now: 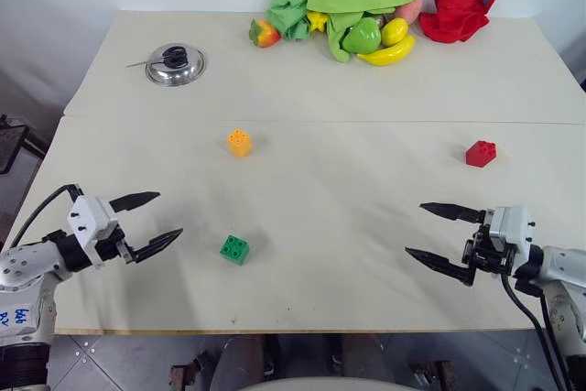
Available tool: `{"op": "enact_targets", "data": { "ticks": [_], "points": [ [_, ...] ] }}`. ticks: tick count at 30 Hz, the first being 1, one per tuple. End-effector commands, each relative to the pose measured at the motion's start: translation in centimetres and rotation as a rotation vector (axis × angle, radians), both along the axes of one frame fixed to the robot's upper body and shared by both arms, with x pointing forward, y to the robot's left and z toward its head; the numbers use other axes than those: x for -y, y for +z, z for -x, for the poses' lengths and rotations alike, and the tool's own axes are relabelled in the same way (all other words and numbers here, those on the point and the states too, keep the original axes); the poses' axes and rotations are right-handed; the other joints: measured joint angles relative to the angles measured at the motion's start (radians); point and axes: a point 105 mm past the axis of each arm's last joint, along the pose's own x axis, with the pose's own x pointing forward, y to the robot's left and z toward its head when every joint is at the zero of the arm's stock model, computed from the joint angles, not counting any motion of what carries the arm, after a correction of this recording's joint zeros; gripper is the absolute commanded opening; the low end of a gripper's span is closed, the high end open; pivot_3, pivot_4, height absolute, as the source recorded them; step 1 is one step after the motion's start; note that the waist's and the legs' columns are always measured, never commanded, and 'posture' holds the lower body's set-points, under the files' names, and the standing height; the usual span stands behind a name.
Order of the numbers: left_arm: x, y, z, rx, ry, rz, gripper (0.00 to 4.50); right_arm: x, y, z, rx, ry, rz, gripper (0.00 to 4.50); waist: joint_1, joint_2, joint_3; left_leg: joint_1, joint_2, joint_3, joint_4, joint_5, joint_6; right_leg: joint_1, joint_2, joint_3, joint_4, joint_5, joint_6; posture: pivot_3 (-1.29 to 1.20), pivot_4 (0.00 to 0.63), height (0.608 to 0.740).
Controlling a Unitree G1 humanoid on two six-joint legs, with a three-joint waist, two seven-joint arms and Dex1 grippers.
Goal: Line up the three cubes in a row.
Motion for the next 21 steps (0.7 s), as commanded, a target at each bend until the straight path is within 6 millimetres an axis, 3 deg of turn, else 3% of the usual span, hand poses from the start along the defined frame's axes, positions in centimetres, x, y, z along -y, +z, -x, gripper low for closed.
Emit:
{"op": "enact_targets", "data": {
  "ticks": [1,6,10,14,17,21],
  "points": [
    [0.4,0.8,0.1,0.036,-0.015,-0.011,4.37,-0.5,1.0,-0.1,0.056,-0.004,-0.012,4.5,0.0,0.0,0.0,0.0,0.0,0.0,0.0,0.0,0.0,0.0,0.0,0.0,0.0,0.0,0.0,0.0,0.15,0.74],
    [1.9,3.5,-0.7,0.044,-0.018,0.171,4.37,1.3,2.8,-1.2,0.149,-0.222,-0.115,4.5,0.005,0.0,0.0,0.0,0.0,-0.001,0.0,0.0,0.0,0.001,0.0,0.0,0.001,0.0,0.0,0.0,0.15,0.74],
    [4.0,4.4,-0.7,0.036,-0.082,0.228,4.37,6.6,4.8,-1.5,0.286,-0.64,-0.27,4.5,0.003,0.0,0.0,0.0,0.0,-0.001,0.001,0.0,0.0,0.001,0.0,0.0,0.002,0.0,0.0,0.0,0.15,0.74],
    [6.6,5.5,-1.0,0.059,-0.172,0.253,4.37,11.9,3.5,0.4,0.362,-1.045,-0.332,4.5,0.006,0.0,0.0,0.0,-0.001,-0.002,0.001,0.0,0.0,0.001,0.0,0.0,0.002,0.0,0.0,0.0,0.15,0.74],
    [8.5,6.1,-1.1,0.063,-0.241,0.246,4.37,12.3,1.4,1.1,0.317,-1.15,-0.284,4.5,0.0,0.0,0.0,0.0,-0.001,-0.001,0.001,0.0,-0.001,0.001,0.001,0.001,0.002,0.0,0.0,0.0,0.15,0.74],
    [9.8,6.4,-1.5,0.066,-0.277,0.257,4.37,11.6,0.7,0.4,0.262,-1.16,-0.238,4.5,-0.023,0.002,-0.001,0.002,0.0,0.003,0.001,0.001,-0.001,0.0,0.002,0.006,0.004,0.0,0.0,0.0,0.15,0.74]
  ]
}}
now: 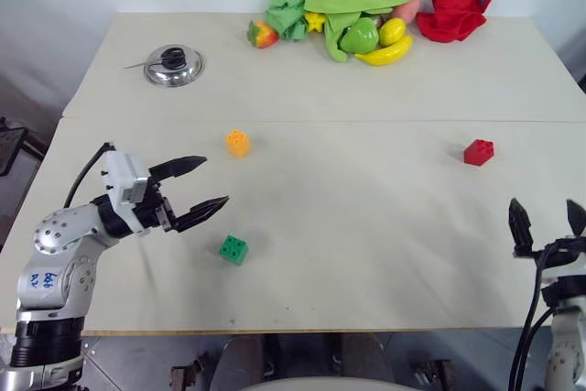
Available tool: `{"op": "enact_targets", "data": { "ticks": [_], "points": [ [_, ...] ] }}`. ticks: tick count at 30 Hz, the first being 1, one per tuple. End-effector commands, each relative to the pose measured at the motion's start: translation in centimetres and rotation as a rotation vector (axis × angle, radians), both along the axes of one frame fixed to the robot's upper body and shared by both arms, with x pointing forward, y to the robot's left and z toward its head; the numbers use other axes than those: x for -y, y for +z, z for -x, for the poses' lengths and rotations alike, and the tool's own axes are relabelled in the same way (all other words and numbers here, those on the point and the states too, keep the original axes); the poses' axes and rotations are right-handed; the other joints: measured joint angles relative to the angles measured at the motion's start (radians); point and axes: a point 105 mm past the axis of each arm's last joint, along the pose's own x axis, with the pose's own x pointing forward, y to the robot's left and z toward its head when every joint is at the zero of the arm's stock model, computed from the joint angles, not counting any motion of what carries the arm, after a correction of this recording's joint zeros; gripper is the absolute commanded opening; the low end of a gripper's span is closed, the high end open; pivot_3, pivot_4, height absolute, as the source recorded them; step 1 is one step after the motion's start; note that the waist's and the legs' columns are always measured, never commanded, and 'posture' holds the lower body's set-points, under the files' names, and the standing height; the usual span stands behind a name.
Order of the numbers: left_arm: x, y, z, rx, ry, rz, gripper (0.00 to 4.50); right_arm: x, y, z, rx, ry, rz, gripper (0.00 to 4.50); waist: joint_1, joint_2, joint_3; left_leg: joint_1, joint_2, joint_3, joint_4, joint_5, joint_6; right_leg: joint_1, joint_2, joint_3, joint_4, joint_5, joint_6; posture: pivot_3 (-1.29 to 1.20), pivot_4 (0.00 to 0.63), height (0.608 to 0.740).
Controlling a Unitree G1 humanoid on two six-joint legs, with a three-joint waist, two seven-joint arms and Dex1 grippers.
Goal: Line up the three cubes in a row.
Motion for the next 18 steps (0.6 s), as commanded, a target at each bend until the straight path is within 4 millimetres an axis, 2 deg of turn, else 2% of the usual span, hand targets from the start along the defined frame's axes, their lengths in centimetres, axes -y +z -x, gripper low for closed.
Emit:
{"op": "enact_targets", "data": {
  "ticks": [1,6,10,12,15,18],
  "points": [
    [1.1,0.6,0.1,0.024,-0.035,0.01,4.37,-0.2,1.9,-1.0,0.012,-0.002,0.039,4.5,-0.013,0.0,0.0,0.0,0.0,0.0,0.0,0.0,0.0,0.0,0.0,0.0,0.001,0.0,0.0,0.0,0.15,0.74],
    [1.9,0.5,-0.4,0.011,-0.033,0.034,4.37,1.6,4.5,-4.7,-0.097,-0.044,-0.055,4.5,-0.017,0.001,0.0,0.002,0.002,0.003,0.001,0.001,0.0,-0.002,0.001,0.004,0.003,0.0,0.0,0.0,0.15,0.74],
    [2.6,0.5,-0.5,0.011,-0.054,0.041,4.37,1.4,6.2,-8.0,-0.205,0.006,-0.106,4.5,-0.008,0.0,0.0,0.001,0.002,0.002,0.002,0.002,0.0,-0.002,0.0,0.004,0.004,0.0,0.0,0.0,0.15,0.74],
    [3.1,0.6,-0.5,0.012,-0.072,0.048,4.37,1.2,6.4,-9.4,-0.251,0.013,-0.143,4.5,-0.004,0.0,0.0,0.0,0.002,0.001,0.003,0.002,0.0,-0.002,0.0,0.003,0.004,0.0,0.0,0.0,0.15,0.74],
    [3.7,0.7,-0.6,0.013,-0.094,0.055,4.37,0.8,5.5,-11.2,-0.353,0.016,-0.181,4.5,-0.002,0.0,0.0,-0.002,0.001,0.0,0.003,0.001,0.0,-0.002,-0.001,0.001,0.003,0.0,0.0,0.0,0.15,0.74],
    [4.2,0.8,-0.7,0.017,-0.112,0.057,4.37,0.3,4.9,-13.0,-0.385,0.02,-0.187,4.5,-0.001,0.0,0.0,-0.003,0.0,0.0,0.004,0.001,0.001,-0.002,-0.001,0.0,0.003,0.0,0.0,0.0,0.15,0.74]
  ]
}}
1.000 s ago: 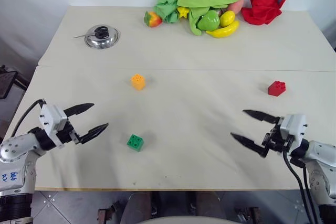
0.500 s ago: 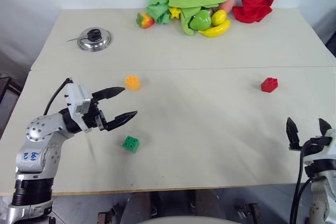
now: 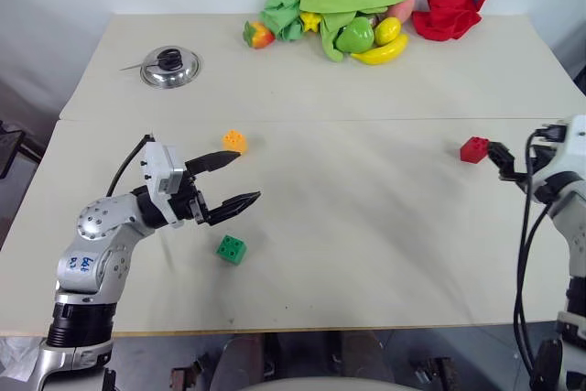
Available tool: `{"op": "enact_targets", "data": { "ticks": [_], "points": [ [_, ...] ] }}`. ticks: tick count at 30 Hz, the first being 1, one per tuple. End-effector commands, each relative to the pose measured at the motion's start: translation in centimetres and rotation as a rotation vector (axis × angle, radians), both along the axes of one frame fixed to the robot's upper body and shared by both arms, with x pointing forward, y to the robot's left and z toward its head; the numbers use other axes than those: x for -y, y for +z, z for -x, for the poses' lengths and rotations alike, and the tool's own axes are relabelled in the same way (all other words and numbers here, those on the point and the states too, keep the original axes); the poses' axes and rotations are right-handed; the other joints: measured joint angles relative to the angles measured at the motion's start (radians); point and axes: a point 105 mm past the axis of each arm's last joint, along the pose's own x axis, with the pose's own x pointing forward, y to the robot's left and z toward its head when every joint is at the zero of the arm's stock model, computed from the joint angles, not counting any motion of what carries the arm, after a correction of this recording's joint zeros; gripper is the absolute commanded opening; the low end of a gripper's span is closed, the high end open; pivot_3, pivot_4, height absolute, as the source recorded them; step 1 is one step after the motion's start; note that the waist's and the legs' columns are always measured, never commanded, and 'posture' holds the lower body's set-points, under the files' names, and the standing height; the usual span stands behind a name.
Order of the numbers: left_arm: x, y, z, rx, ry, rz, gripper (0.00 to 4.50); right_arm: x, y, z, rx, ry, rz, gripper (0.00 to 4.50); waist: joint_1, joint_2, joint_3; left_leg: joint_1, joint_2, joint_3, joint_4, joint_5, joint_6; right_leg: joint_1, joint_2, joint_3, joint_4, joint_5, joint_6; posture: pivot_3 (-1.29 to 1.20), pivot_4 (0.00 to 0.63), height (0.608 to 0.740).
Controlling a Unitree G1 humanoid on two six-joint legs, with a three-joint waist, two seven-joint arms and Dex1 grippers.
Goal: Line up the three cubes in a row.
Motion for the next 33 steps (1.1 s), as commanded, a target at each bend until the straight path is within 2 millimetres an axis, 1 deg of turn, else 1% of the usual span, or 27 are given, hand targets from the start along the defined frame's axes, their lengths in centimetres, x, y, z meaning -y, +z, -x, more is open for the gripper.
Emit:
{"op": "enact_targets", "data": {
  "ticks": [1,4,10,13,17,20,23,25,26,27,28,29,30,31,33],
  "points": [
    [0.7,0.8,0.2,0.04,-0.031,-0.008,4.37,0.2,0.1,-1.4,-0.013,-0.019,0.024,4.5,-0.002,0.0,0.0,0.0,0.0,0.0,0.0,0.0,0.0,0.0,0.0,0.0,0.0,0.0,0.0,0.0,0.15,0.74],
    [0.9,0.8,0.2,0.043,-0.039,-0.01,4.37,0.1,-0.5,-2.5,-0.032,-0.028,0.024,4.5,-0.006,0.0,0.0,0.0,0.0,0.0,0.0,0.0,0.0,0.0,0.0,-0.001,0.0,0.0,0.0,0.0,0.15,0.74],
    [0.8,0.8,0.1,0.049,-0.038,-0.012,4.37,-0.2,-2.0,-3.7,-0.064,-0.041,-0.005,4.5,-0.009,0.0,0.0,-0.001,0.0,-0.001,0.0,0.0,0.0,0.0,0.0,-0.002,-0.001,0.0,0.0,0.0,0.15,0.74],
    [0.9,0.7,0.1,0.054,-0.038,-0.015,4.5,-0.2,-2.2,-4.1,-0.043,-0.048,-0.014,3.91,-0.011,0.0,0.0,-0.001,0.0,-0.001,0.0,0.0,0.0,0.0,0.001,-0.002,-0.001,0.0,0.0,0.0,0.15,0.74],
    [0.9,0.7,0.1,0.058,-0.036,-0.014,4.5,-0.5,-2.1,-4.3,-0.017,-0.011,0.008,2.54,-0.009,0.0,0.0,-0.001,0.001,-0.001,0.0,0.0,0.0,0.0,0.001,-0.002,-0.001,0.0,0.0,0.0,0.15,0.74],
    [0.9,0.6,0.2,0.059,-0.032,-0.014,4.5,-0.6,-2.0,-4.0,-0.002,0.03,0.036,1.5,-0.009,0.0,0.0,-0.001,0.0,-0.001,0.0,0.0,0.0,0.0,0.001,-0.002,-0.001,0.0,0.0,0.0,0.15,0.74],
    [0.7,0.5,0.2,0.059,-0.027,-0.014,4.5,-2.3,-0.4,-3.6,0.071,0.229,0.093,1.49,-0.009,0.0,0.0,-0.001,0.0,-0.001,0.0,0.0,0.0,0.0,0.001,-0.002,-0.001,0.0,0.0,0.0,0.15,0.74],
    [0.3,0.3,0.3,0.051,-0.022,-0.022,4.5,-5.7,1.6,-2.2,0.165,0.58,0.21,1.49,-0.009,0.001,0.0,-0.002,0.0,-0.001,0.0,0.0,0.0,0.0,0.001,-0.002,-0.002,0.0,0.0,0.0,0.15,0.74],
    [0.0,0.2,0.2,0.045,-0.019,-0.028,4.5,-8.0,2.4,-0.4,0.215,0.83,0.241,1.49,-0.009,0.002,0.001,-0.002,0.0,-0.001,0.0,0.0,0.0,0.0,0.001,-0.002,-0.002,0.0,0.001,0.0,0.15,0.74],
    [-0.1,0.1,0.2,0.042,-0.016,-0.032,4.5,-9.4,2.8,1.2,0.242,1.002,0.262,1.49,-0.009,0.002,0.002,-0.002,0.0,-0.002,0.0,0.0,0.0,0.0,0.001,-0.002,-0.003,0.0,0.001,0.0,0.15,0.74],
    [-0.3,0.0,0.1,0.04,-0.013,-0.035,4.5,-10.1,2.5,2.3,0.209,1.143,0.289,1.49,-0.009,0.002,0.002,-0.002,0.001,-0.002,0.0,0.0,0.0,0.001,0.002,-0.003,-0.005,0.001,0.002,0.0,0.15,0.74],
    [-0.4,0.0,0.1,0.038,-0.01,-0.035,4.5,-10.6,1.7,3.2,0.133,1.267,0.315,1.49,-0.011,0.002,0.002,-0.002,0.001,-0.002,0.0,0.0,0.0,0.001,0.002,-0.003,-0.005,0.001,0.002,0.0,0.15,0.74],
    [-0.4,-0.1,0.0,0.038,-0.009,-0.035,4.5,-10.7,1.1,3.7,0.074,1.342,0.338,1.49,-0.011,0.002,0.002,-0.001,0.001,-0.001,0.0,0.0,0.0,0.002,0.002,-0.003,-0.005,0.001,0.002,0.0,0.15,0.74],
    [-0.4,-0.1,0.0,0.036,-0.007,-0.034,4.5,-11.0,0.5,4.0,0.028,1.413,0.364,1.49,-0.01,0.001,0.002,0.0,0.001,-0.002,0.0,0.0,0.0,0.003,0.002,-0.003,-0.005,0.001,0.002,0.0,0.15,0.74],
    [-0.4,-0.2,0.0,0.033,-0.006,-0.03,4.5,-11.7,-0.2,3.9,-0.006,1.502,0.384,1.49,-0.01,0.0,0.002,0.0,0.002,-0.002,0.001,0.0,0.0,0.003,0.002,-0.003,-0.005,0.001,0.002,0.0,0.15,0.74]
  ]
}}
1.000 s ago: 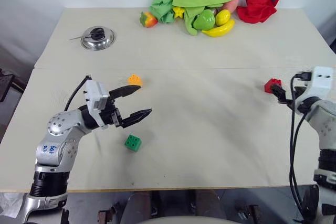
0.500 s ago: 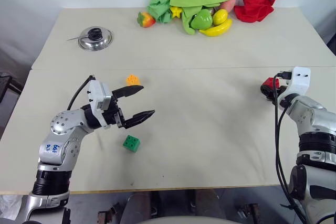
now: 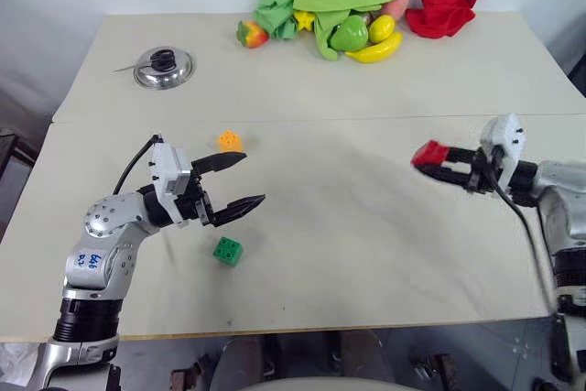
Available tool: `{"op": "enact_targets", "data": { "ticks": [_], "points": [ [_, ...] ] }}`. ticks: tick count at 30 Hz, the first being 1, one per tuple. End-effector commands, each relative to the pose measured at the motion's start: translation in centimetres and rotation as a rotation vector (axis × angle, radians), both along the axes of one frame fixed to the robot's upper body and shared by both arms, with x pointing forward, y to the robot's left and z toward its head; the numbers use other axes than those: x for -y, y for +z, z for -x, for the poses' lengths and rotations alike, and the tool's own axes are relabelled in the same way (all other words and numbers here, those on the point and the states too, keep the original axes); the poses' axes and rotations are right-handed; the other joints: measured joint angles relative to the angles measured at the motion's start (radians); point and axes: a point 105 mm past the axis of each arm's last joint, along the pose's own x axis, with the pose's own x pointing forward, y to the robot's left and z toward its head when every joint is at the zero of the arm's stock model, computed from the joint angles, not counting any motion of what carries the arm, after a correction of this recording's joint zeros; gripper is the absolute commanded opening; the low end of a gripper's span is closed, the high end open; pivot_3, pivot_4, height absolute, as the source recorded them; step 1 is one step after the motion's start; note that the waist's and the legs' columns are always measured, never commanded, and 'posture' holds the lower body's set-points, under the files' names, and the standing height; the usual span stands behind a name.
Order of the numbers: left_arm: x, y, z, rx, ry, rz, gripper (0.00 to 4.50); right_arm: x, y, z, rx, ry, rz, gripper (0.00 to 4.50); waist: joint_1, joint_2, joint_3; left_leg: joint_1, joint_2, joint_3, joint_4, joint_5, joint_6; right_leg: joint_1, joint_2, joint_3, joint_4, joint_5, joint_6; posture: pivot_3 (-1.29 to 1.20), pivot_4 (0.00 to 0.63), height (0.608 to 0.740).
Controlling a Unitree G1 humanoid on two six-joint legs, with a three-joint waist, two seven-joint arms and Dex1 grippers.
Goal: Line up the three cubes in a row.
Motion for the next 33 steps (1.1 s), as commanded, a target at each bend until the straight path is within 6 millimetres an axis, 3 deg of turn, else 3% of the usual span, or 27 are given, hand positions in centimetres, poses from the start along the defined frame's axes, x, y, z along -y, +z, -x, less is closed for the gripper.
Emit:
{"op": "enact_targets", "data": {
  "ticks": [1,7,16,21,25,28,33],
  "points": [
    [-0.1,0.5,0.3,0.035,0.004,0.001,4.5,-1.3,-1.3,0.5,-0.052,0.182,0.085,1.49,-0.001,0.0,0.0,0.0,0.0,0.0,0.001,0.0,0.0,0.0,0.0,0.0,0.0,0.0,0.0,0.0,0.15,0.74],
    [-0.3,0.4,0.8,0.023,0.01,0.001,4.5,-3.5,-2.5,-1.6,-0.009,0.258,0.109,1.49,-0.001,0.0,0.0,-0.001,0.0,-0.001,0.002,0.0,0.0,-0.001,-0.001,-0.001,0.002,0.0,0.0,0.0,0.15,0.74],
    [-1.2,0.8,0.9,0.018,0.033,-0.014,4.5,-4.1,-4.6,-2.7,-0.07,0.268,0.162,1.49,-0.001,0.0,0.001,-0.003,-0.001,-0.005,0.004,0.0,0.0,0.0,-0.003,-0.004,0.002,0.0,0.0,0.0,0.15,0.74],
    [-1.8,0.8,1.0,0.011,0.041,-0.022,4.5,-4.4,-4.6,-2.9,-0.058,0.273,0.151,3.13,-0.003,0.0,0.001,-0.003,0.0,-0.005,0.005,0.0,0.0,0.0,-0.002,-0.003,0.003,0.0,0.0,0.0,0.15,0.74],
    [-3.0,0.7,0.7,0.012,0.098,-0.01,4.5,-3.9,-2.8,-3.1,0.04,0.263,0.118,4.47,-0.003,0.0,0.001,-0.003,0.0,-0.005,0.005,0.0,0.0,0.0,-0.002,-0.003,0.003,0.0,0.0,0.0,0.15,0.74],
    [-4.9,0.2,0.6,0.014,0.193,0.001,4.5,-3.1,-0.6,-2.7,0.147,0.257,0.059,4.47,-0.002,0.003,0.003,-0.003,-0.001,-0.005,0.005,0.0,0.0,0.0,-0.003,-0.003,0.003,0.0,0.0,0.0,0.15,0.74],
    [-10.1,-1.7,2.3,-0.018,0.419,0.036,4.5,-1.5,2.5,0.0,0.214,0.244,-0.112,4.47,0.002,0.003,0.003,-0.004,0.0,-0.007,0.003,-0.001,-0.001,0.0,-0.003,-0.005,0.001,0.0,-0.001,0.0,0.15,0.74]
  ]
}}
